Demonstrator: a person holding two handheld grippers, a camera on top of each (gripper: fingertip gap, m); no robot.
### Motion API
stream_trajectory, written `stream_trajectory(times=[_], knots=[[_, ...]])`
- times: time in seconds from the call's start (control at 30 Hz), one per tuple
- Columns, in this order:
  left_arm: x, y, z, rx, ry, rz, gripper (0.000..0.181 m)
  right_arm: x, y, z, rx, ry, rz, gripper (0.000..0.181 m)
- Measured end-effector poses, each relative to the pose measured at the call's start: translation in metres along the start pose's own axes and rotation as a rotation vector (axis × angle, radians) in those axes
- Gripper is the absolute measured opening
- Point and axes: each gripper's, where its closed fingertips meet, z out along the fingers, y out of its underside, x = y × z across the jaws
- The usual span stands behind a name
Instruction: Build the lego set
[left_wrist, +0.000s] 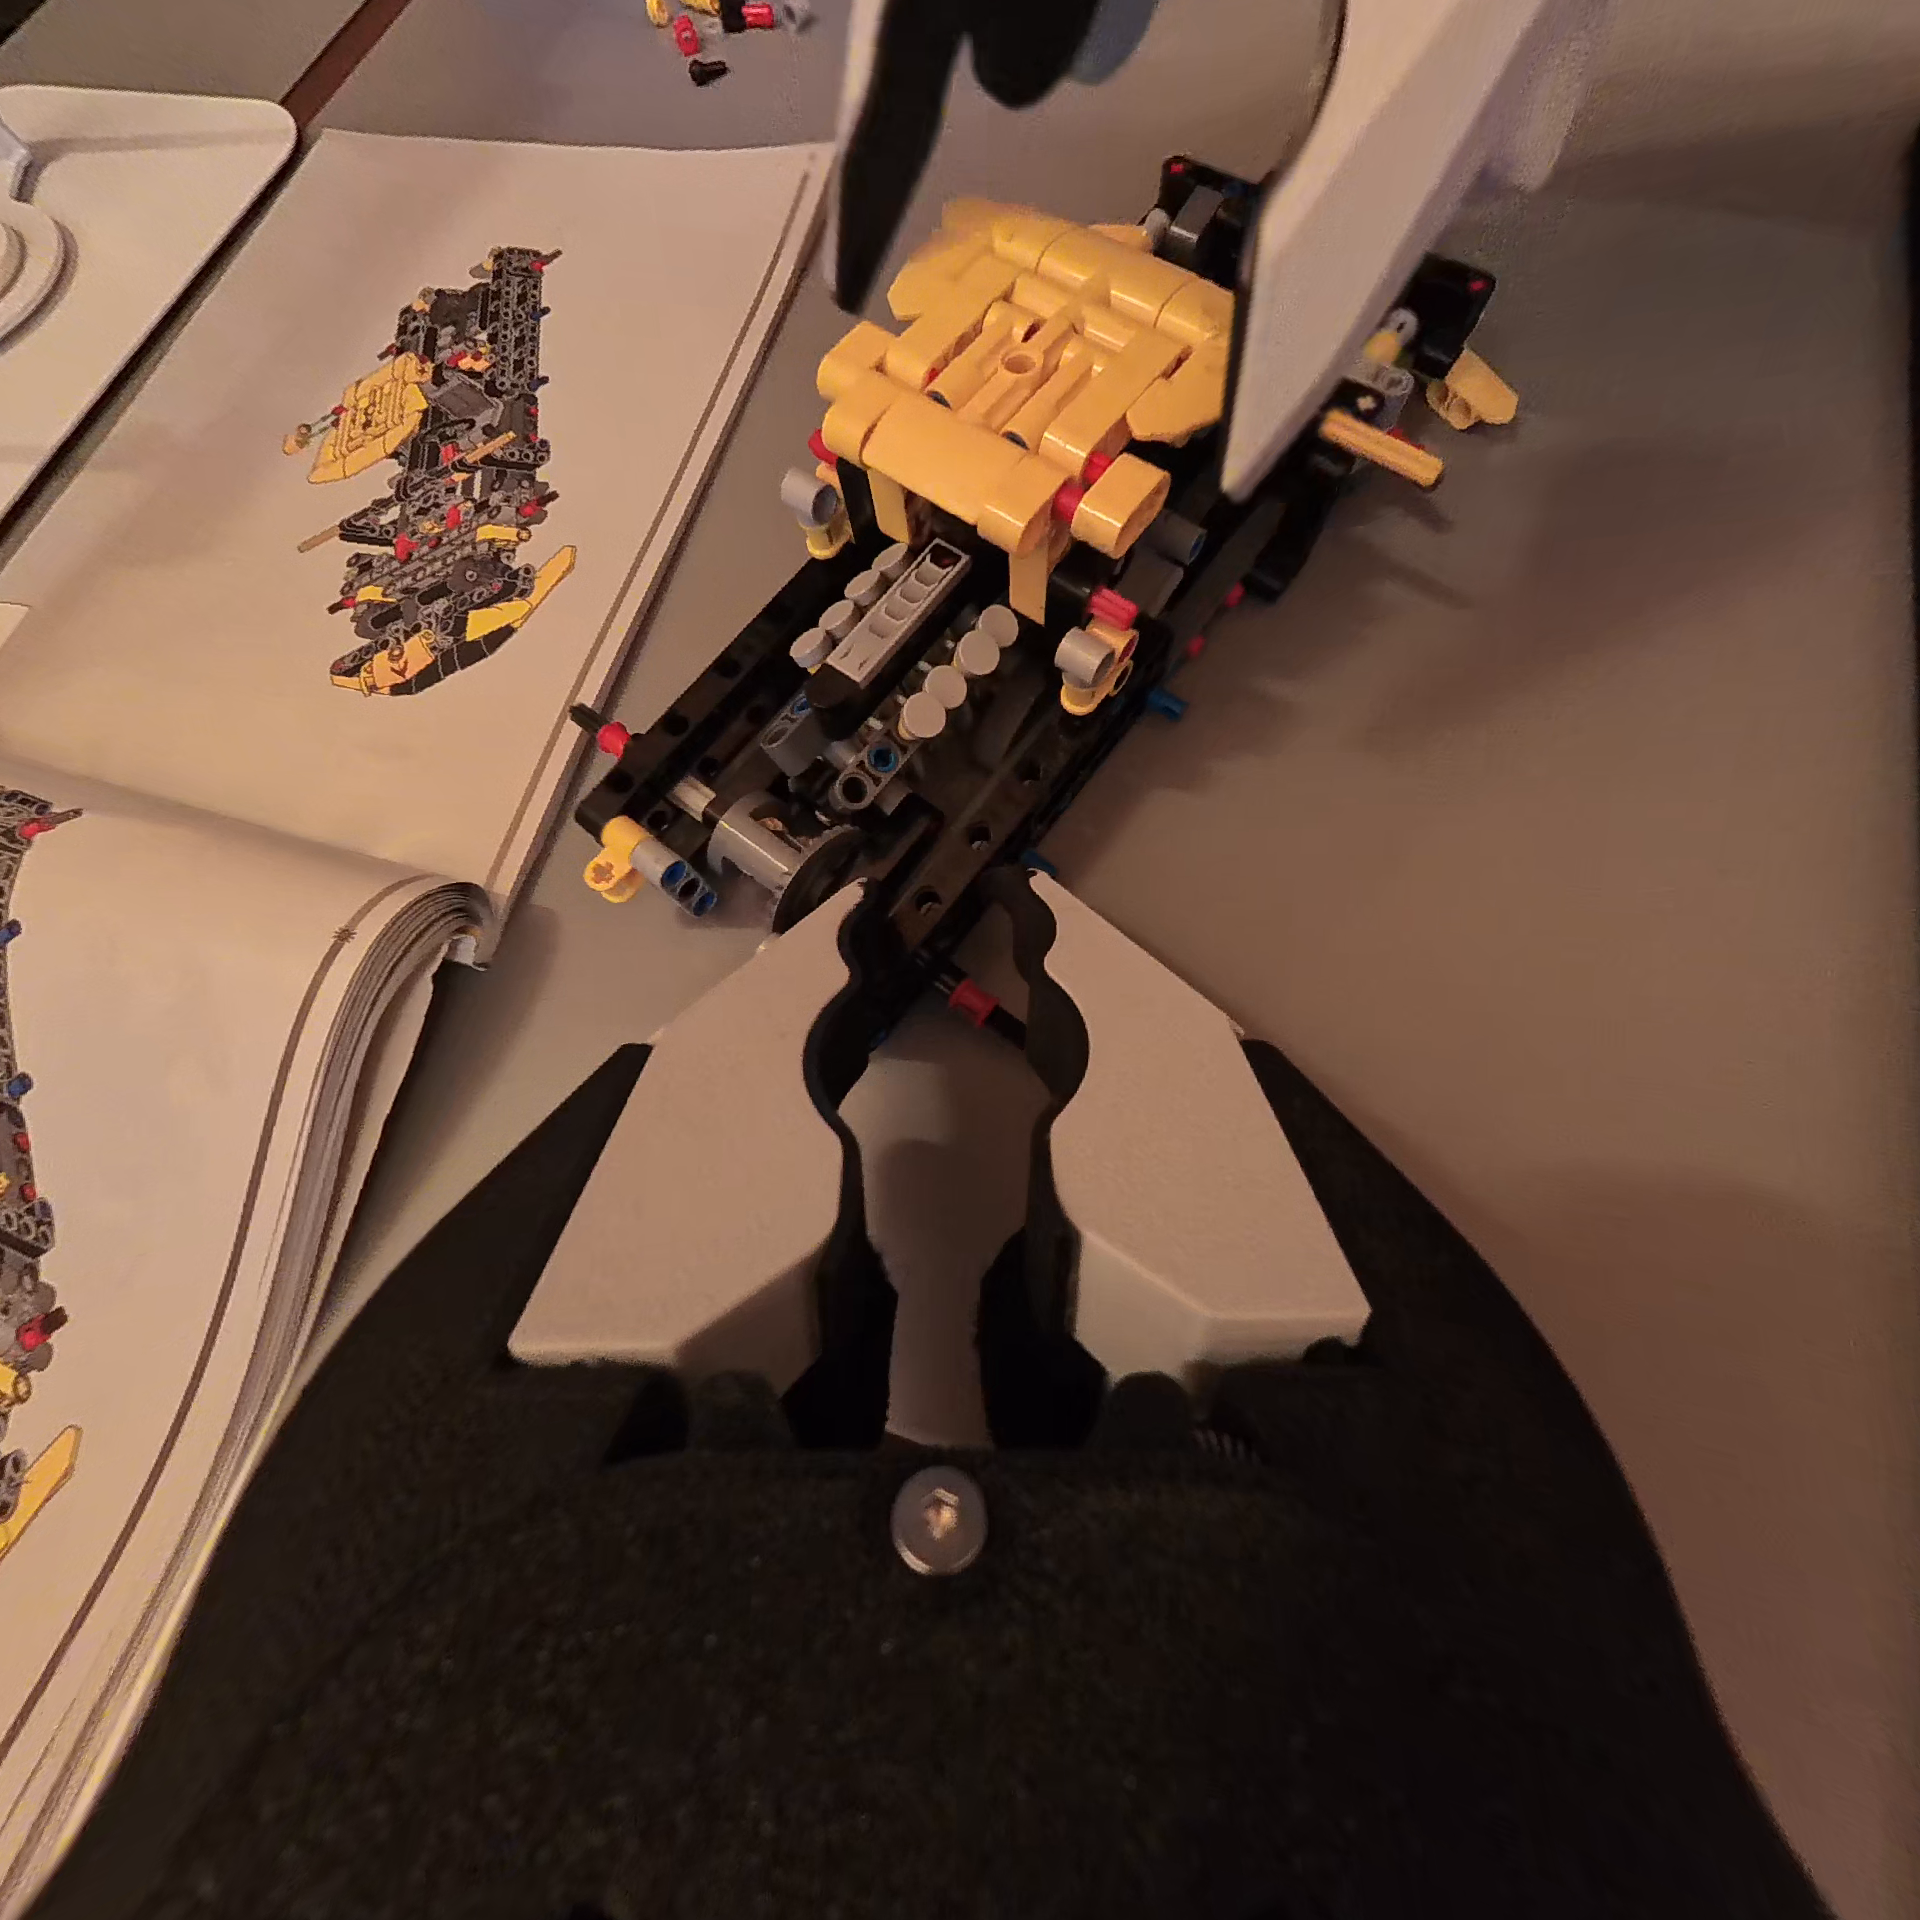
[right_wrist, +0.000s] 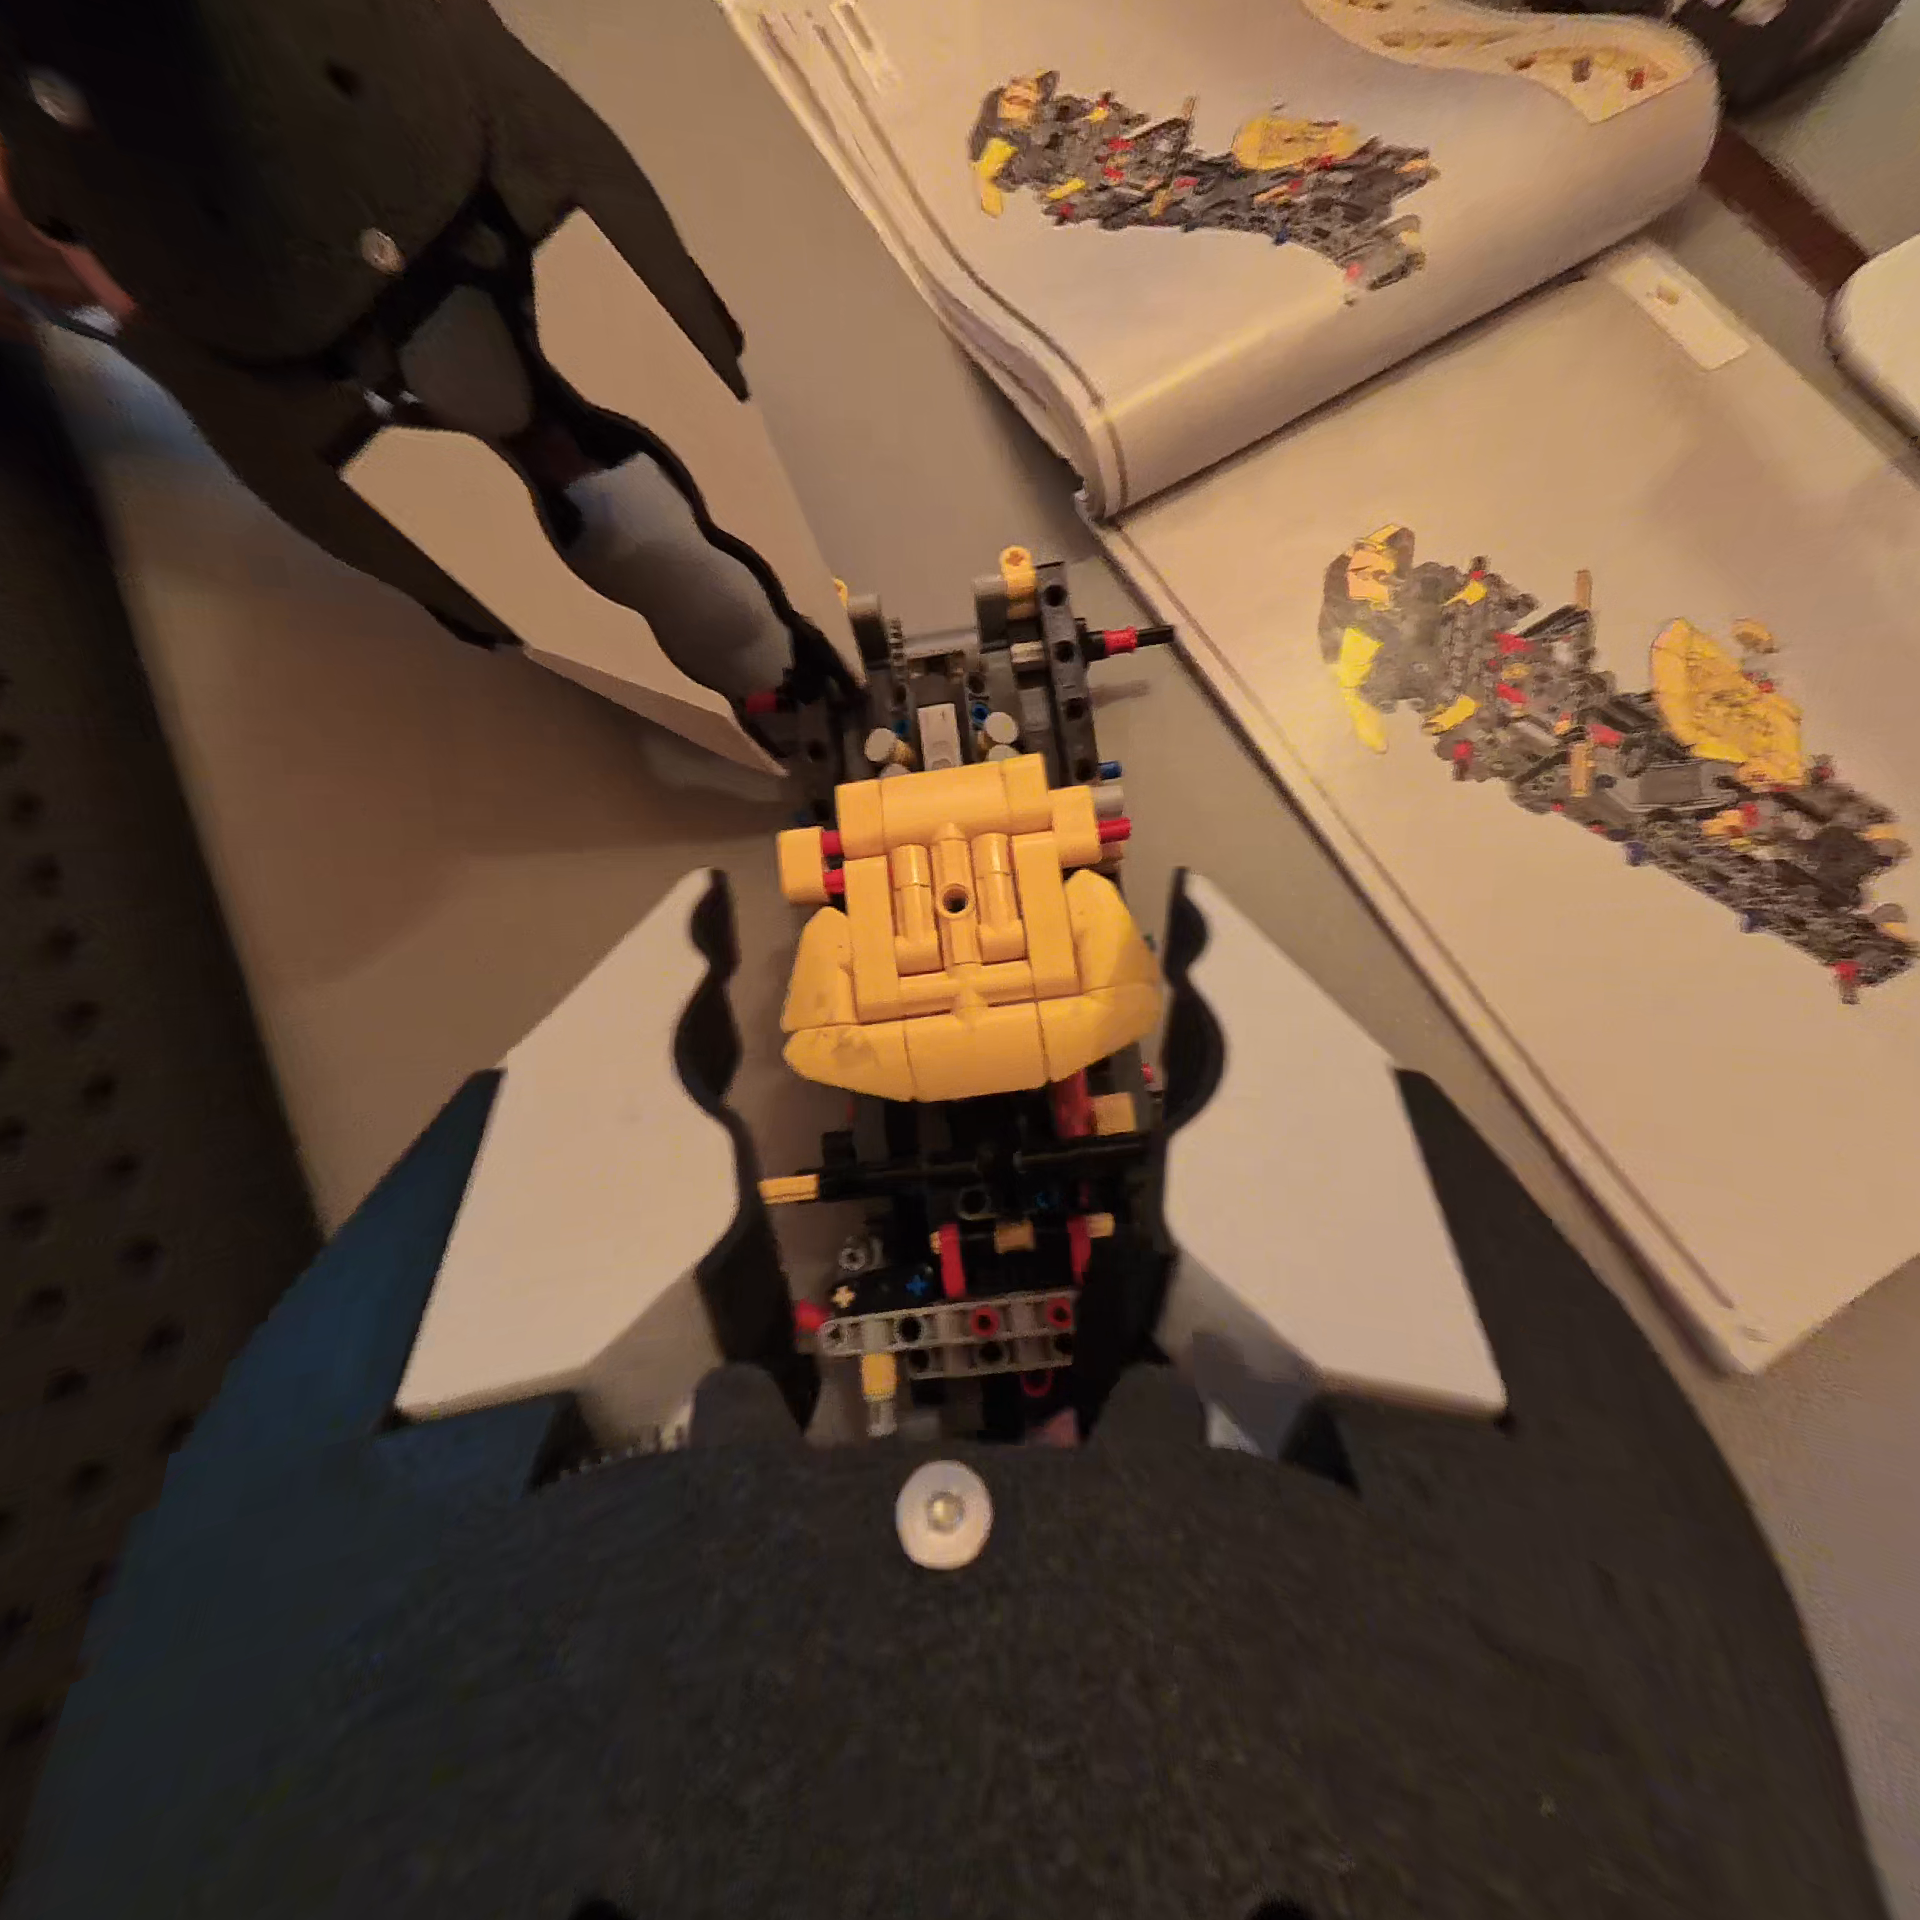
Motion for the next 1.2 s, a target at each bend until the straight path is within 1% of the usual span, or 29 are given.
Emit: stream_trajectory(times=[0.03,0.1,0.13,0.17,0.23,0.3,0.37,0.4,0.43,0.5,0.57,0.9,1.07,1.13,1.2], knots=[[0.001,0.000,0.000,-0.001,-0.002,0.002,0.024,-0.002,0.000,-0.003,-0.008,-0.033,0.029,0.072],[0.004,0.000,0.000,0.000,-0.002,0.003,0.024,-0.004,-0.004,-0.008,-0.017,-0.057,0.041,0.065],[0.005,-0.001,0.000,0.003,-0.005,0.002,0.024,-0.003,-0.006,-0.009,-0.020,-0.036,0.014,0.067],[0.005,-0.001,0.000,0.002,-0.005,0.001,0.024,0.001,-0.004,-0.008,-0.057,0.007,-0.025,0.071],[0.006,-0.001,0.000,0.001,-0.007,0.000,0.024,0.000,0.002,-0.004,-0.151,0.032,-0.097,0.081],[0.007,-0.001,0.000,-0.001,-0.008,0.002,0.024,0.001,0.002,-0.001,-0.214,0.068,-0.153,0.093],[0.008,-0.001,0.000,0.000,-0.008,0.001,0.023,0.003,0.002,0.004,-0.272,0.093,-0.204,0.097],[0.008,-0.001,0.000,-0.002,-0.007,0.001,0.023,0.002,0.003,0.006,-0.308,0.091,-0.222,0.091],[0.009,-0.001,0.000,-0.002,-0.006,0.001,0.023,0.003,0.002,0.008,-0.330,0.101,-0.239,0.080],[0.009,-0.002,0.000,-0.002,-0.013,0.002,0.023,-0.001,0.002,0.011,-0.378,0.068,-0.236,0.069],[0.009,-0.002,0.000,-0.005,-0.014,0.001,0.023,-0.003,0.003,0.012,-0.413,0.043,-0.211,0.064],[0.012,-0.002,-0.001,0.000,-0.010,0.004,0.022,-0.003,0.004,0.011,-0.428,0.033,-0.204,0.061],[0.013,-0.002,-0.001,-0.001,-0.004,0.009,0.021,-0.005,0.004,0.011,-0.391,0.034,-0.243,0.060],[0.013,-0.002,-0.001,0.000,-0.005,0.009,0.021,-0.004,0.004,0.011,-0.380,0.030,-0.224,0.061],[0.013,-0.001,-0.001,-0.005,0.002,0.007,0.019,-0.006,0.002,0.012,-0.362,0.052,-0.281,0.061]])
